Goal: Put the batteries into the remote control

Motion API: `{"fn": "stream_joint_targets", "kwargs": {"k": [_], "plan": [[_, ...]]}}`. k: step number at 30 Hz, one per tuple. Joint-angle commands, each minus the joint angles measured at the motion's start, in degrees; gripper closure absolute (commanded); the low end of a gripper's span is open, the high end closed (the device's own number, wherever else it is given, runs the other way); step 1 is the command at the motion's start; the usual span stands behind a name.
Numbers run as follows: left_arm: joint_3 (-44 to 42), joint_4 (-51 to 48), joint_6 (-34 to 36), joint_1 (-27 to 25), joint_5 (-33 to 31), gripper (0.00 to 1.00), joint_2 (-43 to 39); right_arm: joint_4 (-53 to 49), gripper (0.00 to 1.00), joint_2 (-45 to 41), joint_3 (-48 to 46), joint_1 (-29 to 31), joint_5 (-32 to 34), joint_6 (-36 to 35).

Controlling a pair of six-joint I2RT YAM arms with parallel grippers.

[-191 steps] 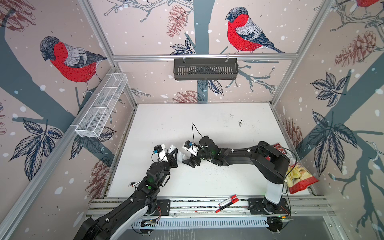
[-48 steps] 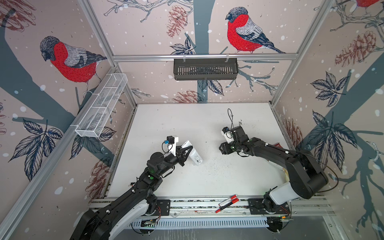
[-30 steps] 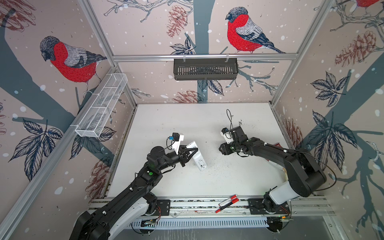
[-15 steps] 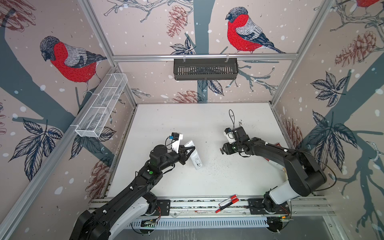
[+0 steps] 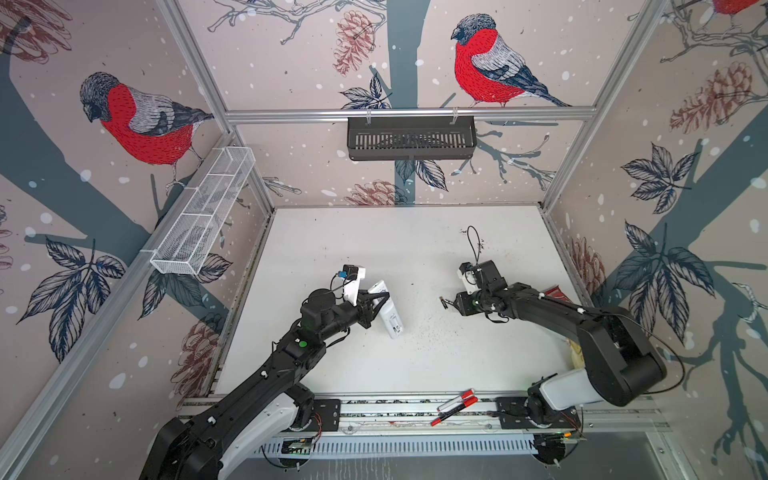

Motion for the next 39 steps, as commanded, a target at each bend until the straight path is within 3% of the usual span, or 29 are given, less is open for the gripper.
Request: {"fn": "stream_joint_targets", "kwargs": {"k": [1, 21, 30, 39], "plan": [[-0.1, 3.0, 0.0, 0.2, 1.2, 1.00, 0.1, -0.3, 0.55, -0.2, -0.2, 0.0, 0.9, 0.9], [-0.2, 4.3, -0.3, 0.6, 2.2, 1.00, 0.7, 2.0, 0.62, -0.6, -0.5, 3.2, -5.7, 3.0], [-0.2, 4.5, -0.4, 0.9, 2.4, 1.00, 0.9, 5.3, 0.59, 1.1, -1.5, 2.2, -10.6, 5.3], [-0.5, 4.0, -0.4, 0.9, 2.2, 1.00, 0.2, 7.2, 0.54, 3.5, -2.2, -0.3, -11.2, 6.5]]}}
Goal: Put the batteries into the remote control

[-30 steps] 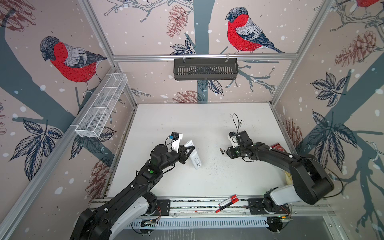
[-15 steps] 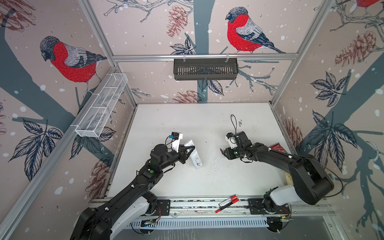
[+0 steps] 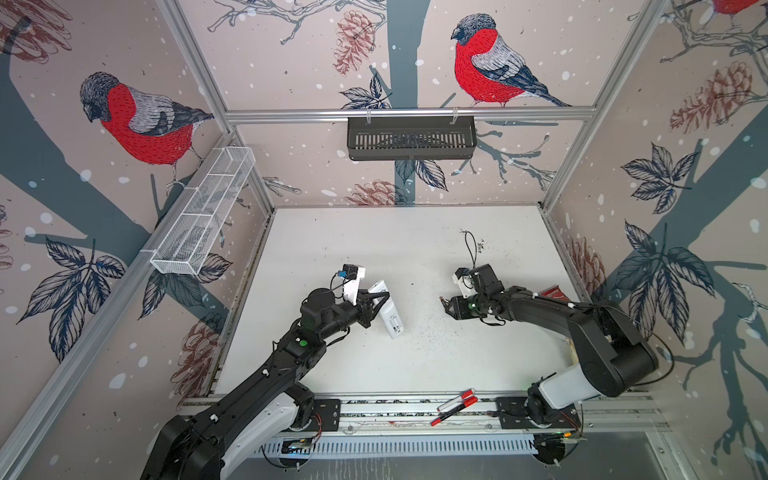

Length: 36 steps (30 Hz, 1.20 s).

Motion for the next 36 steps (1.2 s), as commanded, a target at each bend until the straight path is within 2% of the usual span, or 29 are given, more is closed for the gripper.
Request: {"fn": "stream_joint_targets", "kwargs": {"k": [1, 11, 20, 36], "plan": [[-0.1, 2.5, 0.1, 0.2, 0.7, 1.00, -0.4, 2.2, 0.53, 0.4, -0.2, -0.6, -1.1, 0.6], [0.0, 1.9, 0.2, 0.2, 0.5, 1.00, -1.1, 2.9, 0.49, 3.8, 2.8, -3.1, -2.7, 0.0], [-0.1, 1.6, 0.4, 0.1, 0.0, 1.00, -1.3, 0.2, 0.49, 3.3, 8.8, -3.9, -3.0, -1.6], [-0.3, 1.0, 0.7, 0.1, -0.7, 1.00, -2.5, -2.4, 0.44, 17.3, 20.0, -5.0, -1.9, -4.9]]}}
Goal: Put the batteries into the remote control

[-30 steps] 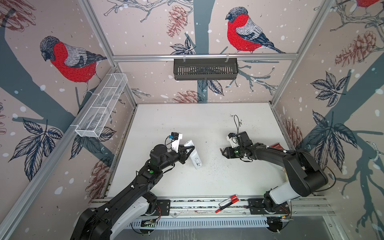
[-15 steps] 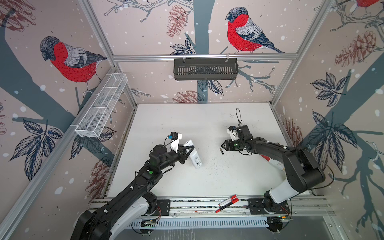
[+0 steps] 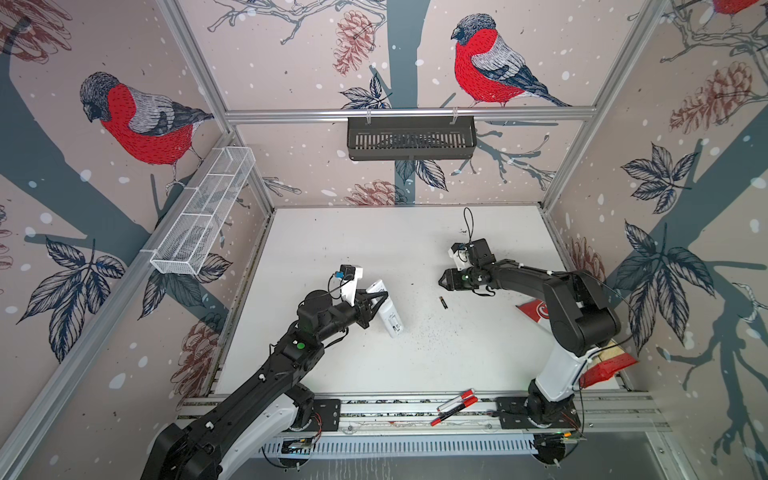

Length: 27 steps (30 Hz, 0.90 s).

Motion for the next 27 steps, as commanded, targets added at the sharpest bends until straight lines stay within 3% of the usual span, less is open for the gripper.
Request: {"fn": "stream_joint_targets", "kwargs": {"k": [1, 8, 14, 18, 21, 27], "plan": [[0.0, 1.5, 0.6, 0.2, -0.3, 1.00, -0.2, -1.5, 0.44, 1.7, 1.3, -0.1, 0.5, -1.7], [0.0, 1.5, 0.7, 0.1, -0.4, 1.00, -0.2, -1.5, 0.44, 3.2, 1.3, -0.3, -0.1, -2.2], [0.0, 2.1, 0.7, 0.2, 0.0, 1.00, 0.6, 0.2, 0.44, -2.3, -2.1, 0.6, -0.3, -1.8], [0.2, 2.3, 0.8, 0.1, 0.3, 1.00, 1.0, -0.1, 0.41, -7.7, -4.0, 1.6, 1.8, 0.1], [0.1, 2.6, 0.7, 0.1, 0.3, 1.00, 0.7, -0.1, 0.31, -10.7, -6.1, 2.0, 4.4, 2.8], [-0.1, 3.3, 0.4, 0.2, 0.8, 1.00, 0.7, -1.0, 0.29, -11.5, -7.9, 2.0, 12.4, 10.1]]}}
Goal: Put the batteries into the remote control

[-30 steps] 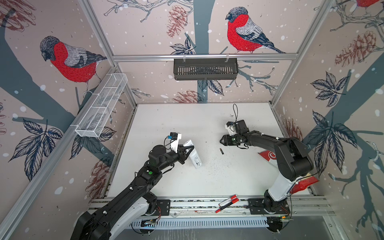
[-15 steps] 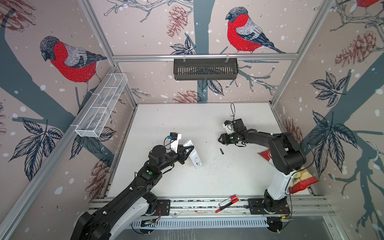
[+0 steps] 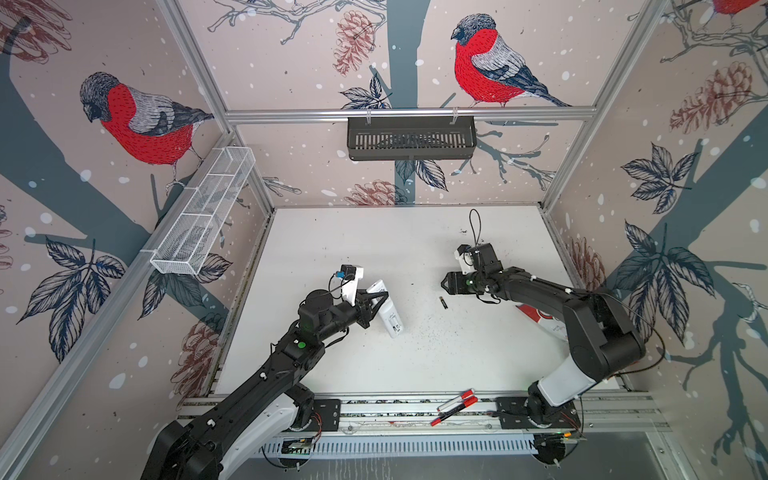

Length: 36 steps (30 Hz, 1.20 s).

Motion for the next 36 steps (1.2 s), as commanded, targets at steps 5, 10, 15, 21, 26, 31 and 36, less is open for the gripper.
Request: {"fn": "stream_joint_targets", "kwargs": {"k": [5, 10, 15, 21, 26, 31, 36], "plan": [[-0.3, 3.1, 0.2, 0.1, 0.9, 1.00, -1.0, -0.6, 0.32, 1.7, 0.0, 0.3, 7.3, 6.9], [-0.5, 3.3, -0.1, 0.2, 1.1, 1.00, -1.5, -0.8, 0.36, 3.9, 0.8, 1.2, 10.9, 8.1], [-0.6, 3.8, -0.1, 0.1, 1.1, 1.00, -1.7, -2.4, 0.39, 7.4, 3.0, 3.3, 16.5, 8.3], [-0.5, 3.7, 0.0, 0.2, 1.3, 1.00, -1.7, -5.0, 0.49, 10.4, 5.0, 6.1, 21.9, 8.2], [-0.6, 3.8, -0.1, 0.2, 1.2, 1.00, -1.6, -4.5, 0.63, 10.8, 4.5, 7.2, 22.0, 6.4], [-0.7, 3.6, -0.1, 0.2, 1.1, 1.00, -1.8, -2.6, 0.74, 10.3, 2.9, 7.9, 17.2, 1.1], [-0.8, 3.7, -0.2, 0.2, 1.1, 1.00, -1.8, -2.6, 0.75, 8.8, 1.1, 7.6, 14.2, -1.6]]}}
